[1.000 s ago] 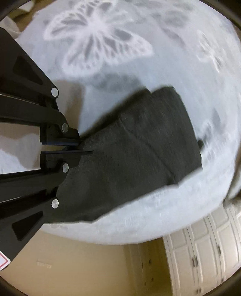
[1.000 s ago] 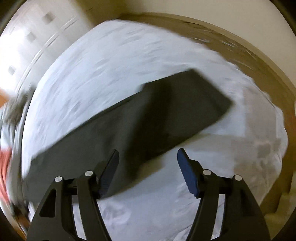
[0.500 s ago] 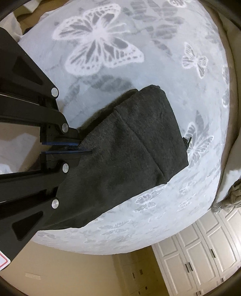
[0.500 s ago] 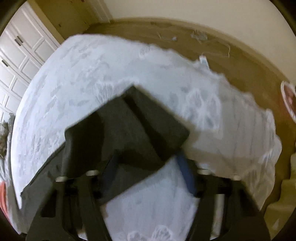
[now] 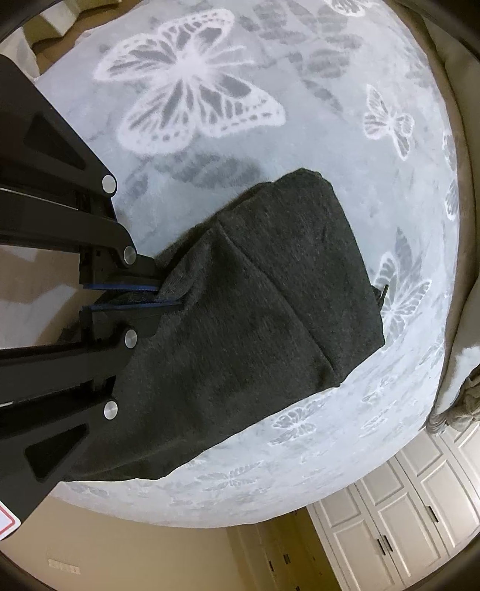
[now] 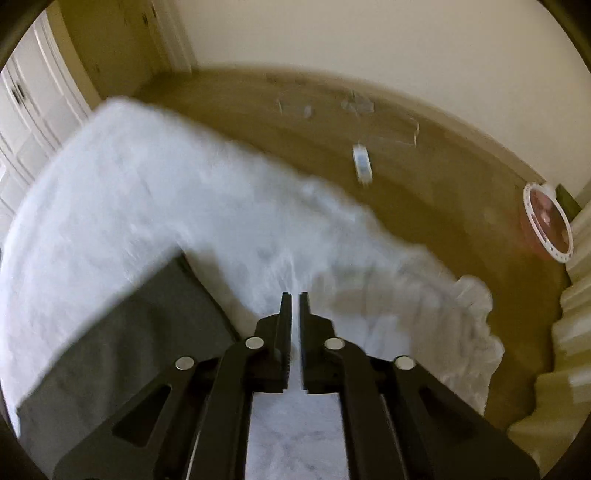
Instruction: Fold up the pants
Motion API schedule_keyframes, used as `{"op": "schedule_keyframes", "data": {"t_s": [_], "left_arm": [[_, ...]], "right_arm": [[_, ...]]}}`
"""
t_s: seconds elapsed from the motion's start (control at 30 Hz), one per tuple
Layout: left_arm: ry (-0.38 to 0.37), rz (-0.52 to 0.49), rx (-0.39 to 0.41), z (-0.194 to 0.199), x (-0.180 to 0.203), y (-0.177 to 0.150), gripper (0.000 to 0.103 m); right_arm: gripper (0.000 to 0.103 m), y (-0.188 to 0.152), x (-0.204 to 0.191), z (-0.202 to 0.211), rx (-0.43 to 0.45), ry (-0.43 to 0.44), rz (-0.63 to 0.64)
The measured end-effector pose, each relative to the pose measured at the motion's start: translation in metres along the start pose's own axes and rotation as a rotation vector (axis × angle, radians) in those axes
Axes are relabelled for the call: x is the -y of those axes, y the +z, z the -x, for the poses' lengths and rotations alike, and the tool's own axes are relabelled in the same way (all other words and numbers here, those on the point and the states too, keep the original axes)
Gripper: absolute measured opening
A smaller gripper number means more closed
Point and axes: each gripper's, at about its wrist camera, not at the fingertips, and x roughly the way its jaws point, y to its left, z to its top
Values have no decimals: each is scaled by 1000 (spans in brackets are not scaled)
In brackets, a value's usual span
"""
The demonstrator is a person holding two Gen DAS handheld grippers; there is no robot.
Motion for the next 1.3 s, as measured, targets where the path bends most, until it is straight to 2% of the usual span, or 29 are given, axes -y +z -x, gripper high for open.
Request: {"op": "schedule_keyframes", "data": {"t_s": [0.03,0.07,0.1,0.2,0.23,0.27,0.3,0.33,0.4,0.47,0.57,0.7,0.73,0.83,0.9,0.97,1.0,1.03,1.07,1.17,1.23,1.3], "left_arm": [[3,6,8,2,0,-1,5],[2,15,32,8,1,-5,5],[-6,16,63,16,2,-9,5],[-58,-74,206,46,24,-24,6],[-73,-117,237,52,33,-28,8],[-87,-180,257,55,46,-32,16],[-89,-222,270,56,54,-36,21],[-81,-253,286,56,61,-40,21],[-44,-306,328,56,75,-50,22],[-29,-329,329,53,82,-51,27],[8,-284,327,46,78,-39,28],[48,-225,278,34,64,-22,28],[52,-218,262,31,60,-18,28],[67,-250,255,30,59,-16,28],[66,-283,261,32,60,-19,28],[78,-310,265,32,61,-20,28],[82,-316,260,32,60,-20,28],[83,-315,255,32,59,-20,28],[84,-309,248,31,56,-18,28],[97,-278,230,29,47,-12,28],[96,-245,205,25,39,-8,28],[96,-234,193,23,34,-7,28]], "right_arm": [[30,1,-5,10,27,32,3],[42,0,-15,19,47,83,21],[59,-1,-28,25,61,122,48],[60,-16,-83,31,50,175,222],[60,-24,-104,28,28,196,282],[60,-31,-122,25,6,215,323],[60,-42,-143,21,-22,241,376],[60,-51,-156,21,-38,260,425],[59,-87,-207,25,-39,289,629],[59,-126,-251,32,18,301,859],[58,-167,-296,23,14,300,1053],[49,-177,-320,-1,9,268,1105],[41,-175,-323,1,0,279,1097],[41,-159,-329,1,-10,317,1054],[41,-161,-328,8,-22,340,1043],[38,-168,-331,-2,-73,341,1060],[27,-172,-332,-2,-61,347,1083],[10,-175,-333,0,-68,357,1099],[7,-176,-336,2,-89,375,1110],[4,-183,-342,5,-58,353,1152],[4,-179,-343,7,-31,344,1137],[4,-168,-345,15,32,347,1087]]}}
